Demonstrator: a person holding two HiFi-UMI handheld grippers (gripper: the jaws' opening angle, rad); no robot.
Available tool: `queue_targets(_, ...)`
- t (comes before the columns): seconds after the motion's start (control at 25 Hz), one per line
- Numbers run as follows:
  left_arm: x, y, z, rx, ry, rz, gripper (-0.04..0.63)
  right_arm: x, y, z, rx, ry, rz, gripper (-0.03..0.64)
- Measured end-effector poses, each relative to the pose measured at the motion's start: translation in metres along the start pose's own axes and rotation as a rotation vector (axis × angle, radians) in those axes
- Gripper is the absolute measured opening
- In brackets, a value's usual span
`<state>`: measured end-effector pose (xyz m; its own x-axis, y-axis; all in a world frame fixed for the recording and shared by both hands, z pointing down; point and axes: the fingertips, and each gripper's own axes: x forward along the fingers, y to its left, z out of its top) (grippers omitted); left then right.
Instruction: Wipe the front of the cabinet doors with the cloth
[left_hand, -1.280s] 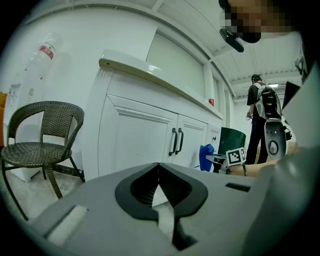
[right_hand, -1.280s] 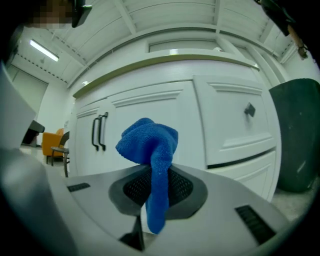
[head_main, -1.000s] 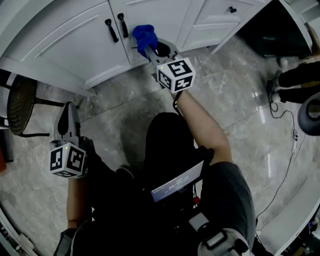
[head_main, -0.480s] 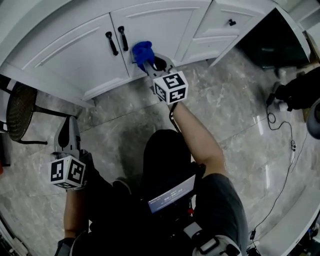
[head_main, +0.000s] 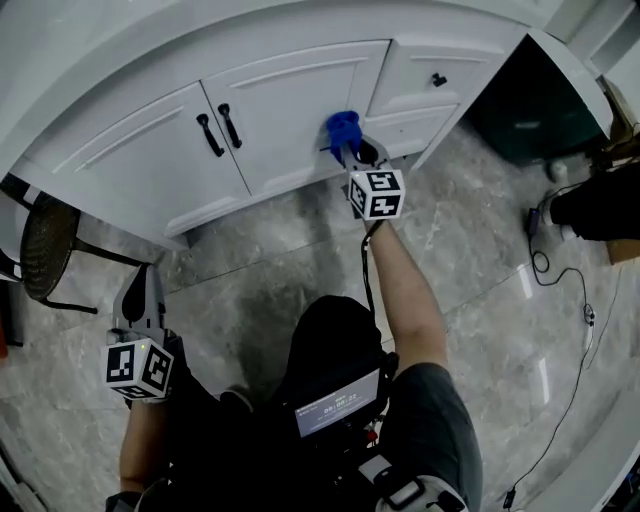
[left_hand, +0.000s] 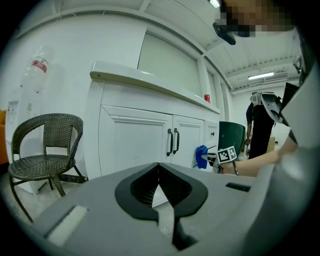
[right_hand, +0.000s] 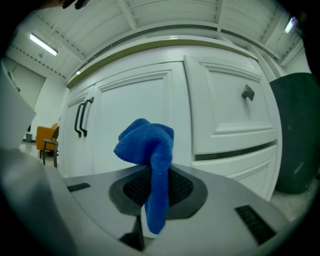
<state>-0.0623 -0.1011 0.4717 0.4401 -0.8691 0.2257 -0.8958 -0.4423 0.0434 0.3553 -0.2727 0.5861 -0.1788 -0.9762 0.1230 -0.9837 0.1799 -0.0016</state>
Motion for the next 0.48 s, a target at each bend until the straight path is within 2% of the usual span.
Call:
queue_targets(0.12, 0.005, -0.002, 0.01, 0.01, -0.014, -0.009, 0.003, 0.002, -0.031, -0.001, 0.014, 0.018, -0.056, 0.049)
queue_targets(0.24, 0.011, -0.002, 0.017, 0.003, -0.04, -0.022, 0.003, 0.001, -0.04, 0.002, 0.034, 0.033, -0.096, 0.049)
queue_targets(0.36, 0.008, -0.001, 0.017, -0.031, -0.053, -0.031, 0.003, -0.006, -0.02, 0.001, 0.028, 0.049, -0.087, 0.049)
queue_targets(0.48, 0.01, 0.007, 0.015, -0.047, -0.051, -0.04, 0.003, -0.007, 0.026, 0.009, 0.02, 0.017, -0.004, 0.049)
